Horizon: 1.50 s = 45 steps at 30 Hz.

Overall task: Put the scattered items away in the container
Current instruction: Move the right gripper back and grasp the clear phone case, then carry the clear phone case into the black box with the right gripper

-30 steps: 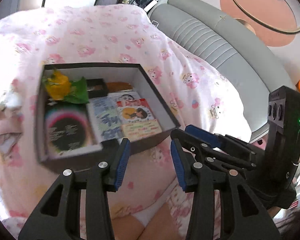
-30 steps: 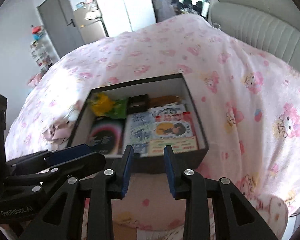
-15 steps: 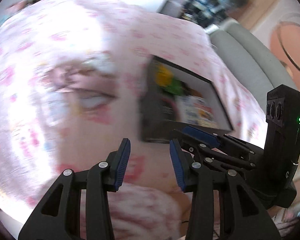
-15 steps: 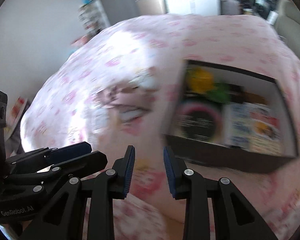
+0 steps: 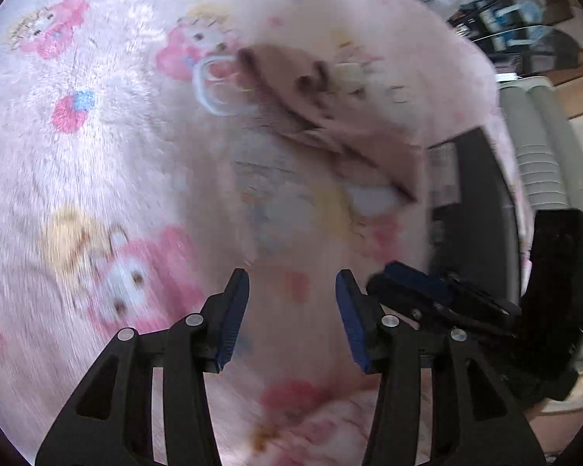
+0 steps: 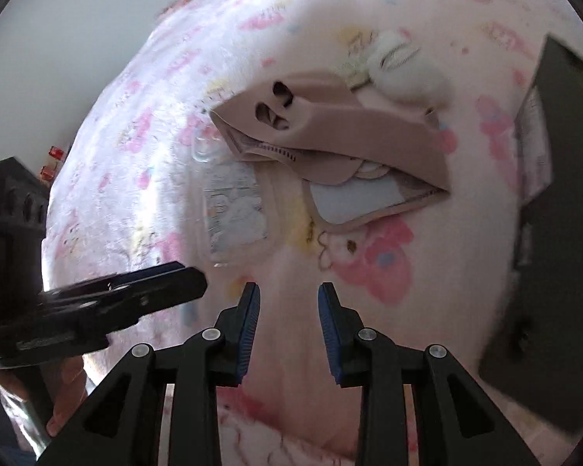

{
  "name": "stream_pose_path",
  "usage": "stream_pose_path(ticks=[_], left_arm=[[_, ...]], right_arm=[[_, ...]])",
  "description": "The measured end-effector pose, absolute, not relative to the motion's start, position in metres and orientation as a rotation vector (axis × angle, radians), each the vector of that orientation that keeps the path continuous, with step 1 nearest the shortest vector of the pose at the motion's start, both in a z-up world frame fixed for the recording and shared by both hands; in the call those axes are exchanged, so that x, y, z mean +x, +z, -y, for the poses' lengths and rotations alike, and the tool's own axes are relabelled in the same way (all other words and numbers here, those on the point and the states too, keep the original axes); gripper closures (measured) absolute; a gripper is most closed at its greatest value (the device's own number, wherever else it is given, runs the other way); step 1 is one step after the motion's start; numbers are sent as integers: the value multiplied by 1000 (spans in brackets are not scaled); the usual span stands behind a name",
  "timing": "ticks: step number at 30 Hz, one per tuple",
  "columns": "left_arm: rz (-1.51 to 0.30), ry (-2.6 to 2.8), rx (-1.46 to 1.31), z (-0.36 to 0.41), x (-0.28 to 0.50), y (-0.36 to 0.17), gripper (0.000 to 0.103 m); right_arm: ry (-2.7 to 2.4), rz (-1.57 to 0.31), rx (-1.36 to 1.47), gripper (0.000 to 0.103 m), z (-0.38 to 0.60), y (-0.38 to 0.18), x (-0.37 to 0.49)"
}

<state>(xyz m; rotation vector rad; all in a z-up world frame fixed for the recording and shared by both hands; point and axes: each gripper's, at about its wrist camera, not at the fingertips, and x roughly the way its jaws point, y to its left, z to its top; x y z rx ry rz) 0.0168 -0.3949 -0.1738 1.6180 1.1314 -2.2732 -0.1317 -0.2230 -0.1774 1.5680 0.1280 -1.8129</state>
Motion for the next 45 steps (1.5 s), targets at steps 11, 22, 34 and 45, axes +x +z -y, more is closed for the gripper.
stream_pose_path(ticks=[11, 22, 34, 45], left_arm=[[-1307, -2172, 1532, 423, -4, -208, 77], [-1169, -2283, 1721, 361, 13, -175, 62], [-1209, -2221, 1366, 414, 5, -194, 71], [-1083, -2279, 1695, 344, 36, -190, 62]], right_arm=[[-1745, 63, 1616, 71, 229, -215, -147], [-1821, 66, 1633, 70, 183, -195, -128], [-1710, 102, 1626, 70, 184, -216, -115], [-1869, 47, 1647, 69, 151, -194, -117]])
